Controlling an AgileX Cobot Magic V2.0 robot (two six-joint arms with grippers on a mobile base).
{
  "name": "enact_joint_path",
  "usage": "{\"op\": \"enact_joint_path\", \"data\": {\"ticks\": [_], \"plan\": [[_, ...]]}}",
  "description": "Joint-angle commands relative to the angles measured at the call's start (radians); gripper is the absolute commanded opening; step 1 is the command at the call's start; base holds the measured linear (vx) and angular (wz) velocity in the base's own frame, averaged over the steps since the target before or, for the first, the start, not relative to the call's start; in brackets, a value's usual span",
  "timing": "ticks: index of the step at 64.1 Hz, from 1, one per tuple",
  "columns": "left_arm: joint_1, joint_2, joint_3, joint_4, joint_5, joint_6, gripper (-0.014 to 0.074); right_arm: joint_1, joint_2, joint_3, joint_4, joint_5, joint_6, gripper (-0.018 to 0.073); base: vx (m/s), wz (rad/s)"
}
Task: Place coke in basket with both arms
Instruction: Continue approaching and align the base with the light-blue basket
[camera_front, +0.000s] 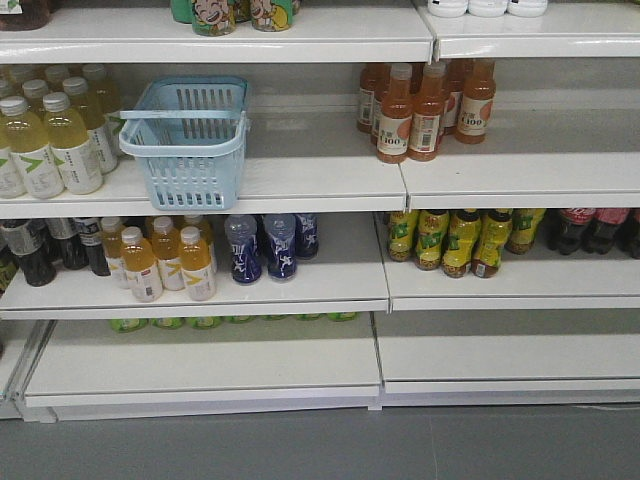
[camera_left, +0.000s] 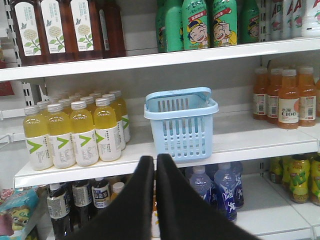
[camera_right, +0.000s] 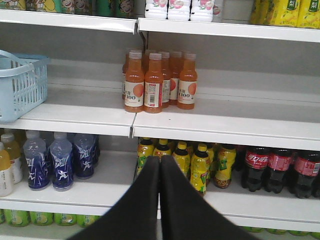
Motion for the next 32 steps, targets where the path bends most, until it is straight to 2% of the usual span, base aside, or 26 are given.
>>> {"op": "enact_joint_path", "data": {"ticks": [1,32], "plan": [[-0.001,-0.020,-0.033,-0.003,-0.078,-0.004,-0.0006,0.001,-0.009,0.008,-0.001,-0.078,-0.005,-0.0010,0.07,-0.01],[-0.001,-0.020,-0.033,-0.003,-0.078,-0.004,-0.0006,0.001,-0.009,0.008,-0.001,-0.078,-0.005,-0.0010,0.06,0.00]]}}
